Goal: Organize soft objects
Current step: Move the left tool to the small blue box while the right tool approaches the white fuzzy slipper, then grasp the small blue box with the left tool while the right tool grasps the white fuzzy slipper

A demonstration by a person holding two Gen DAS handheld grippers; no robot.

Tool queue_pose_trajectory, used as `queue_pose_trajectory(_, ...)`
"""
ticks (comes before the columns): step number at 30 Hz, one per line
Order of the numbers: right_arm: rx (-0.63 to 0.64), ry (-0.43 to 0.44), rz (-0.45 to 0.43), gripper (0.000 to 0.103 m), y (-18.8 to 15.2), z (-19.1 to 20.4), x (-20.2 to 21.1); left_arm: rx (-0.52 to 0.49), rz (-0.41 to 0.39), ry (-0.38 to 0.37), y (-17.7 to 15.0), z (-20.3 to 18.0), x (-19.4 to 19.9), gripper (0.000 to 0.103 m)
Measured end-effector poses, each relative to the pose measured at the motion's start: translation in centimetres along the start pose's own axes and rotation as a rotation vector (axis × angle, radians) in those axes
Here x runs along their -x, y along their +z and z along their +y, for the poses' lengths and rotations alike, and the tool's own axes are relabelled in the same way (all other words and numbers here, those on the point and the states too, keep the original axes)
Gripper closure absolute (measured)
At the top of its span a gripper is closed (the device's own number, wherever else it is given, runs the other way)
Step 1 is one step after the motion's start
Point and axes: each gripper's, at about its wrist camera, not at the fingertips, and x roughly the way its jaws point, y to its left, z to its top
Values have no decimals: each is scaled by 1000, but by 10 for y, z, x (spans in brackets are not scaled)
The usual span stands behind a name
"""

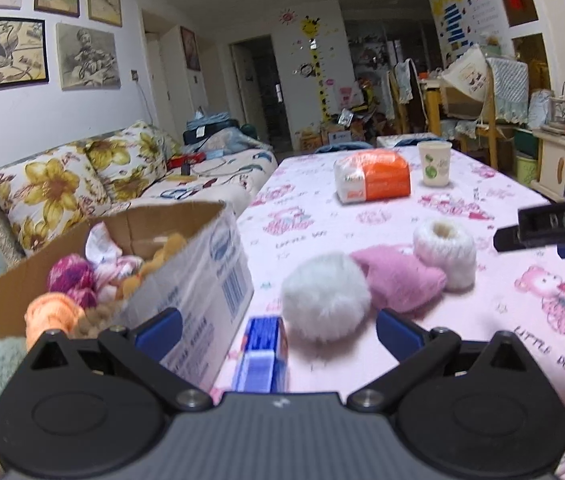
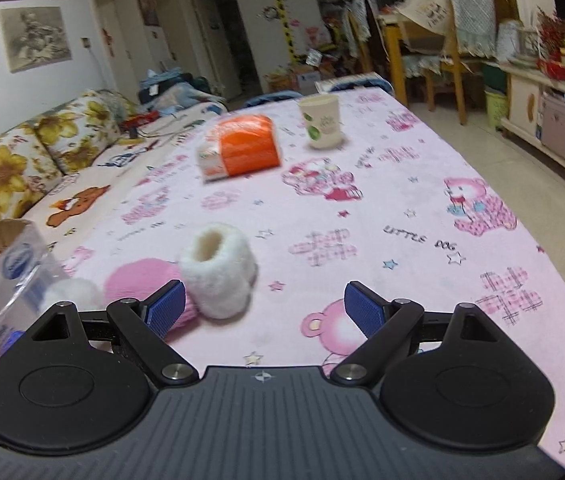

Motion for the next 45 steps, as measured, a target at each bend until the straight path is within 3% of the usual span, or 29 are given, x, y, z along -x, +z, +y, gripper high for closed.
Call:
queue_pose_trajectory(3,-14,-13,5,0,2,-6,-11,-32,-4,34,-3,-6,-1,1)
queue_pose_trajectory(10,-71,-5,36,0,3,-16,-30,-40,29,10,-7,-13,-4,1)
queue_pose_trajectory(15,-82,20,43,0,5,-12,-39,9,97,-8,-11,-9,-14,1)
queue_pose_trajectory(21,-87,78,37,0,9,-1,-42,-7,107,-12,-12,-13,-20,1)
queue_pose_trajectory(23,-94,113,44,0,10,0,-44,-6,114,-44,-12,-15,-22,1)
queue_pose_trajectory(28,-84,169,59,0,11,6,-49,103,205,-189,-15,-16,-32,1)
queue_pose_trajectory(31,-84,195,62,0,14,8,-51,131,197,-263,-15,-21,-29,1)
queue_pose_trajectory(35,-78,230,75,0,14,15,-55,101,197,-278,-14,-30,-27,1)
queue_pose_trajectory(39,-60,244,92,0,12,23,-63,137,210,-260,-13,-21,-32,16)
queue_pose_trajectory(45,-43,217,93,2,11,26,-70,155,201,-232,-13,-14,-34,30)
